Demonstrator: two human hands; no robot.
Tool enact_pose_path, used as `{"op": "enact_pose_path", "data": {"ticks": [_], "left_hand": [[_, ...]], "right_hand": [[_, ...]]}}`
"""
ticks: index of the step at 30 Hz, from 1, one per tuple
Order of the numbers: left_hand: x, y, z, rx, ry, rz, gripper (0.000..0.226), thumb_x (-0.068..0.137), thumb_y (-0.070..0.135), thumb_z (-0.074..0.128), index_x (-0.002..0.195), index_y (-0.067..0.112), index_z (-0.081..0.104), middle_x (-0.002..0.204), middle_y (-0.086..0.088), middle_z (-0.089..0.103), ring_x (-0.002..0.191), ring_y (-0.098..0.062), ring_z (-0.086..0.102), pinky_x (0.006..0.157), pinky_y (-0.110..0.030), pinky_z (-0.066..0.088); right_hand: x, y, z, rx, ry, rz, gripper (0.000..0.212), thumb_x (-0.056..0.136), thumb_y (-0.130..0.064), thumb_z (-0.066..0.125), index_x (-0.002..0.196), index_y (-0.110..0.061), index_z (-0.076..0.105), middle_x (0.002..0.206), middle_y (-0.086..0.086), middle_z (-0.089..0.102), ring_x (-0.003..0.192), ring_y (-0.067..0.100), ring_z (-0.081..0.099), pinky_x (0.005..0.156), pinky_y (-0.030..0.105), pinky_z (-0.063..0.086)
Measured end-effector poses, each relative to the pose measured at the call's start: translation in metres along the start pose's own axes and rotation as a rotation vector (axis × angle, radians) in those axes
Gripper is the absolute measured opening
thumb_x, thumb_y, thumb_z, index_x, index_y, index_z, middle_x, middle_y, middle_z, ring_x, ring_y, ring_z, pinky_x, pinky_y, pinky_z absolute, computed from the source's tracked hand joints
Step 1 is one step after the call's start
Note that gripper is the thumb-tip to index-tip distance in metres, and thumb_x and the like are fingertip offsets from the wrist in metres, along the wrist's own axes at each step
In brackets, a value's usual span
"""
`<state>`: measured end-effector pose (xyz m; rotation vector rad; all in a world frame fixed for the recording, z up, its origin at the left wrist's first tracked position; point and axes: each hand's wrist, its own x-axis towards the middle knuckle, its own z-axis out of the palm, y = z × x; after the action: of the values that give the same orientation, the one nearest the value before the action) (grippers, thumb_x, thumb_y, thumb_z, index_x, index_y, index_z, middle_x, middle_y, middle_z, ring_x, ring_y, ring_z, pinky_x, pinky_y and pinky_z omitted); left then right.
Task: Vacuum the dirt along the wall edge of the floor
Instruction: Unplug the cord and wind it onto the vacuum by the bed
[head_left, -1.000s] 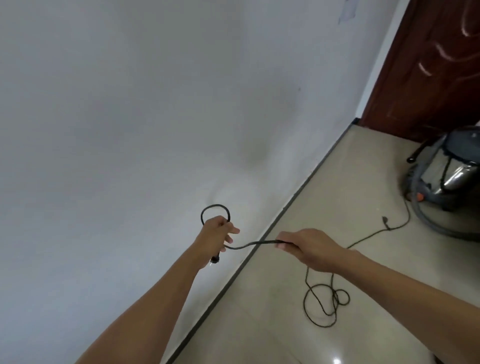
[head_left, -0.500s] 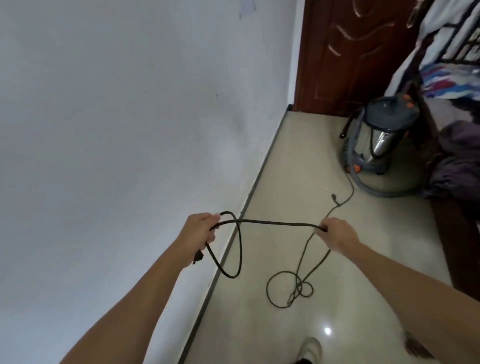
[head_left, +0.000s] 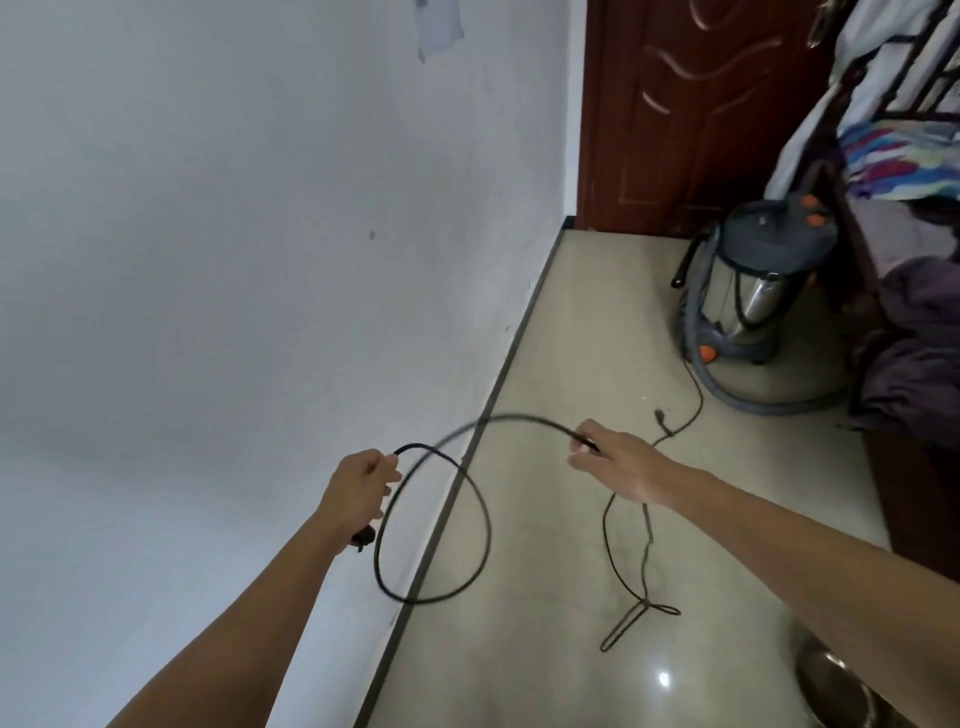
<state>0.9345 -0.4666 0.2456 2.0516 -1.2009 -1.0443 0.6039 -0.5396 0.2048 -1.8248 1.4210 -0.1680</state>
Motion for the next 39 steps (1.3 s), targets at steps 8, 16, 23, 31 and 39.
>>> {"op": "enact_pose_path", "data": {"ticks": [8, 16, 23, 31, 39], "left_hand": [[0.043, 0.059, 0.058, -0.185, -0.168, 0.059, 0.032, 0.102, 0.027, 0.043, 0.092, 0.001, 0.058, 0.093, -0.003, 0.074, 0.090, -0.021, 0.068, 0.064, -0.030, 0.055], [0.098, 0.115, 0.093, -0.295, -0.448, 0.013, 0.032, 0.103, 0.026, 0.040, 0.079, 0.008, 0.049, 0.046, -0.001, 0.041, 0.040, -0.016, 0.040, 0.050, -0.025, 0.041], [0.177, 0.179, 0.044, -0.353, -0.566, 0.035, 0.042, 0.099, 0.038, 0.051, 0.065, 0.014, 0.047, 0.045, 0.004, 0.025, 0.037, -0.011, 0.020, 0.040, -0.022, 0.023], [0.274, 0.193, -0.005, -0.583, -0.322, -0.057, 0.039, 0.101, 0.038, 0.044, 0.068, 0.016, 0.042, 0.040, 0.009, 0.024, 0.031, -0.007, 0.019, 0.034, -0.018, 0.023], [0.294, 0.237, 0.087, -0.364, -0.377, 0.019, 0.030, 0.102, 0.031, 0.045, 0.089, 0.006, 0.056, 0.048, 0.003, 0.032, 0.040, -0.013, 0.031, 0.047, -0.029, 0.033]], "right_hand": [[0.019, -0.060, -0.040, 0.105, -0.071, -0.207, 0.014, 0.097, -0.023, 0.061, 0.092, -0.018, 0.073, 0.066, -0.008, 0.053, 0.052, 0.000, 0.043, 0.051, 0.014, 0.033], [0.077, -0.043, -0.082, -0.026, 0.206, -0.096, 0.024, 0.095, -0.028, 0.063, 0.075, -0.015, 0.068, 0.061, -0.006, 0.056, 0.053, 0.004, 0.046, 0.053, 0.022, 0.036], [0.116, 0.038, -0.095, -0.345, 0.464, 0.453, 0.016, 0.097, -0.037, 0.052, 0.091, -0.026, 0.062, 0.094, 0.002, 0.069, 0.089, 0.026, 0.063, 0.066, 0.030, 0.041], [0.074, 0.147, -0.116, 0.205, 0.574, 0.908, 0.039, 0.097, -0.042, 0.057, 0.084, -0.007, 0.071, 0.071, 0.006, 0.060, 0.072, 0.027, 0.057, 0.064, 0.033, 0.042], [0.128, 0.109, -0.158, 0.290, 0.489, 0.584, 0.047, 0.103, -0.049, 0.038, 0.087, -0.009, 0.055, 0.075, 0.011, 0.057, 0.073, 0.030, 0.060, 0.074, 0.041, 0.051]]}}
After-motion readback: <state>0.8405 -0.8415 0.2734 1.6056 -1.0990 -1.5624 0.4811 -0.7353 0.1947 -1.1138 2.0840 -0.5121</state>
